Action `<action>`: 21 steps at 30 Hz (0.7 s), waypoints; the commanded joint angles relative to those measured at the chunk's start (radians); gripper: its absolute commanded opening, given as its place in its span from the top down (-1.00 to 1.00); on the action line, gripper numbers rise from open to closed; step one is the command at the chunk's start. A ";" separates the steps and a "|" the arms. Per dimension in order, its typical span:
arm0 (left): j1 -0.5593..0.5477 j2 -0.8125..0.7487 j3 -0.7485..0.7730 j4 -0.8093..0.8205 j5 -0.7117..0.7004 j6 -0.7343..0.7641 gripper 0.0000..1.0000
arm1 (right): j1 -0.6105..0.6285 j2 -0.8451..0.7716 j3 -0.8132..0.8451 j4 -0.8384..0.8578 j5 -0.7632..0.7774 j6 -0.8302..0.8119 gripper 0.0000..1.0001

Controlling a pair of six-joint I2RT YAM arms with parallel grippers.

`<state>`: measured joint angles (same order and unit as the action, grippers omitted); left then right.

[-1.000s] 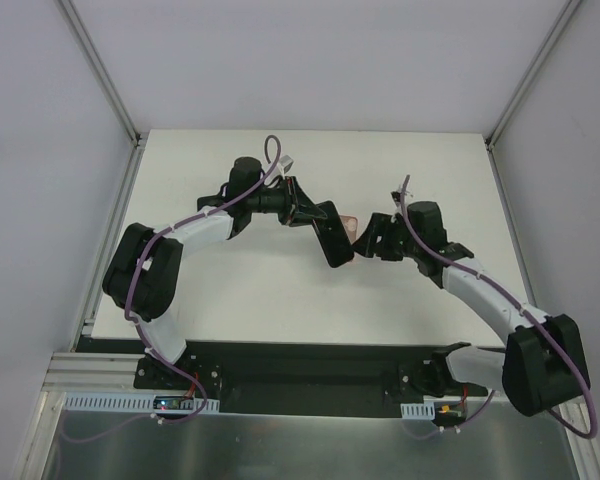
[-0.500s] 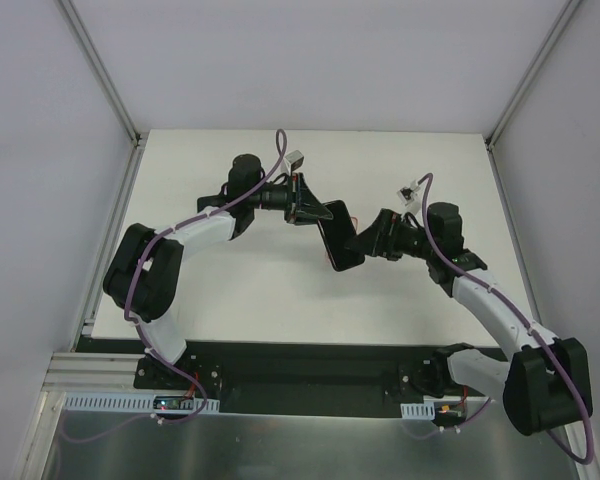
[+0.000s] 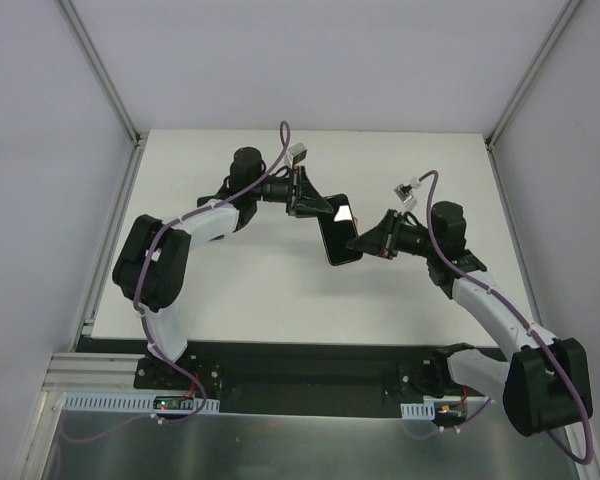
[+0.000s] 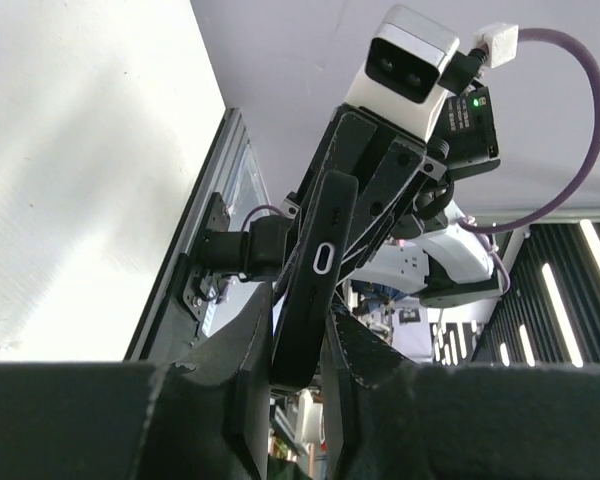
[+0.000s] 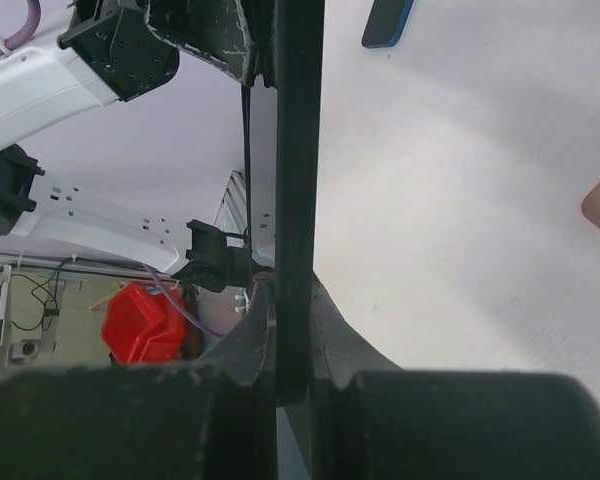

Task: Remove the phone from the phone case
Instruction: Remove the phone case from the phone.

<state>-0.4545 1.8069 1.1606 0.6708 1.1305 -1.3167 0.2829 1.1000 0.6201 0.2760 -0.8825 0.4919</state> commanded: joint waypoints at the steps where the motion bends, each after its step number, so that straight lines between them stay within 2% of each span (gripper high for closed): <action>1: 0.008 -0.008 0.085 0.095 0.002 -0.053 1.00 | 0.001 -0.028 -0.017 0.009 -0.018 -0.010 0.97; 5: 0.008 0.017 0.093 0.064 -0.012 -0.021 1.00 | 0.004 -0.061 -0.029 0.009 0.016 0.019 0.97; 8: 0.008 0.026 0.083 0.065 -0.012 -0.029 0.96 | 0.006 -0.087 -0.039 0.031 0.097 0.065 0.97; 9: 0.008 0.026 0.076 0.088 -0.012 -0.036 0.86 | 0.004 -0.091 -0.052 0.072 0.126 0.079 0.97; 10: 0.008 0.025 0.054 0.110 -0.014 -0.062 0.64 | 0.004 -0.097 -0.057 0.086 0.146 0.097 0.97; 12: 0.010 0.023 0.031 0.223 -0.017 -0.105 0.49 | 0.004 -0.094 -0.077 0.167 0.190 0.152 0.97; 15: 0.013 0.042 -0.025 0.393 -0.031 -0.246 0.25 | 0.004 -0.078 -0.089 0.254 0.233 0.216 0.97; 16: 0.013 0.057 -0.041 0.461 -0.035 -0.292 0.22 | 0.004 -0.063 -0.089 0.270 0.238 0.224 0.97; 19: 0.013 0.068 -0.058 0.477 -0.041 -0.299 0.18 | 0.007 -0.025 -0.080 0.302 0.238 0.254 0.97; 21: 0.010 0.068 -0.065 0.483 -0.049 -0.290 0.03 | 0.012 -0.009 -0.079 0.333 0.238 0.273 0.97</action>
<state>-0.4469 1.8790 1.1095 0.9882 1.0794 -1.5425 0.2955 1.0611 0.5266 0.4541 -0.7204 0.6975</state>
